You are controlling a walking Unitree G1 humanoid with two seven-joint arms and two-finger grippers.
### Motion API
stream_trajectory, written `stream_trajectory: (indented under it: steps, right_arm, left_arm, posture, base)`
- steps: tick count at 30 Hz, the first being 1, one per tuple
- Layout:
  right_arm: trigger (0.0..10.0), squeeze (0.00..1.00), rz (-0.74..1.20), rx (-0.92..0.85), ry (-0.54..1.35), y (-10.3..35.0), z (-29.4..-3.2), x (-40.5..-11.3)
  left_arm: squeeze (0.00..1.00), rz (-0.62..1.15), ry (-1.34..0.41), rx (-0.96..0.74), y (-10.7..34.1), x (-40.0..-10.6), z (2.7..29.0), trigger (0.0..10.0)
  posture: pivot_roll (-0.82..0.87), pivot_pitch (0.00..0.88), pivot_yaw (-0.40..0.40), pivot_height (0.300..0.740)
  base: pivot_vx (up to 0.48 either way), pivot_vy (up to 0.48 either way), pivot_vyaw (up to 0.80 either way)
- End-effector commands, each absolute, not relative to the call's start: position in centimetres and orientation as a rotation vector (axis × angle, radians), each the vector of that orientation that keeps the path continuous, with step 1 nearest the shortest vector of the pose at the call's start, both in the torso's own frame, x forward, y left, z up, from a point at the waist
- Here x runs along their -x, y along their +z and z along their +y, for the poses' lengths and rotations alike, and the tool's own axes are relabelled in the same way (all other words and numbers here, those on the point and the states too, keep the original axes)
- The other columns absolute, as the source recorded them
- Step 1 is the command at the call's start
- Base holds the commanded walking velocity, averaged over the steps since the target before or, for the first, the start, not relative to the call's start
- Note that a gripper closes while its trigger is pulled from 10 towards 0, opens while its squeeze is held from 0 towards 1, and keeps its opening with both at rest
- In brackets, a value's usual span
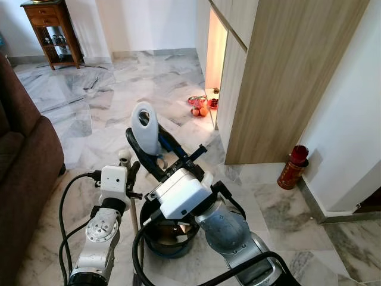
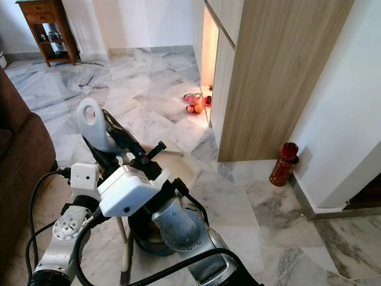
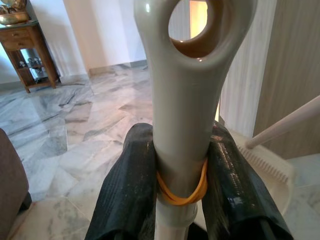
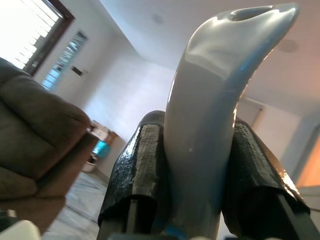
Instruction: Sweep floor
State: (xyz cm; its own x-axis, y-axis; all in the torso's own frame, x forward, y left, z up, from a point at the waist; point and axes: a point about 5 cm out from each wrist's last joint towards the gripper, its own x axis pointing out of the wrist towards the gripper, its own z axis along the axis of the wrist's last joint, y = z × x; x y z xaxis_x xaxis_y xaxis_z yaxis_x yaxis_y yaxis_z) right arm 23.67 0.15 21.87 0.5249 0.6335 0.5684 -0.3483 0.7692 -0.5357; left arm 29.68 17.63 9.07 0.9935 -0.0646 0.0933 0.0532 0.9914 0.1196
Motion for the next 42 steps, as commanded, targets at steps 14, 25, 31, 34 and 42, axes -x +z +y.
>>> stream_trajectory:
  steps: [14,25,31,34,42]
  right_arm:
    - [10.0,0.00,-0.768,0.500,0.217,22.8,-6.3,-29.0]
    - [10.0,0.00,-0.522,0.513,-0.035,18.4,-13.4,-31.7]
    - [10.0,0.00,-0.402,0.423,-0.131,16.0,-15.7,-32.2]
    - [10.0,0.00,-0.370,0.393,-0.149,15.1,-16.1,-32.2]
    - [10.0,0.00,-0.285,0.331,-0.192,13.3,-17.3,-32.3]
  left_arm:
    - [0.00,-0.153,-0.066,-0.130,10.2,-29.9,17.4,10.0]
    - [0.00,-0.149,-0.061,-0.138,10.1,-29.5,17.9,10.0]
    - [0.00,-0.147,-0.060,-0.143,10.1,-29.3,18.1,10.0]
    - [0.00,-0.147,-0.064,-0.144,10.1,-29.1,18.0,10.0]
    - [0.00,-0.155,-0.066,-0.135,10.1,-28.6,18.1,10.0]
  posture:
    - [0.14,0.000,0.006,0.740]
    - [0.14,0.000,0.009,0.740]
    - [0.14,0.000,0.014,0.740]
    - [0.14,0.000,0.014,0.740]
    - [0.14,0.000,0.015,0.740]
  base:
    - [0.000,0.000,0.00]
    - [0.000,0.000,0.00]
    - [0.000,0.000,0.00]
    - [0.000,0.000,0.00]
    - [0.000,0.000,0.00]
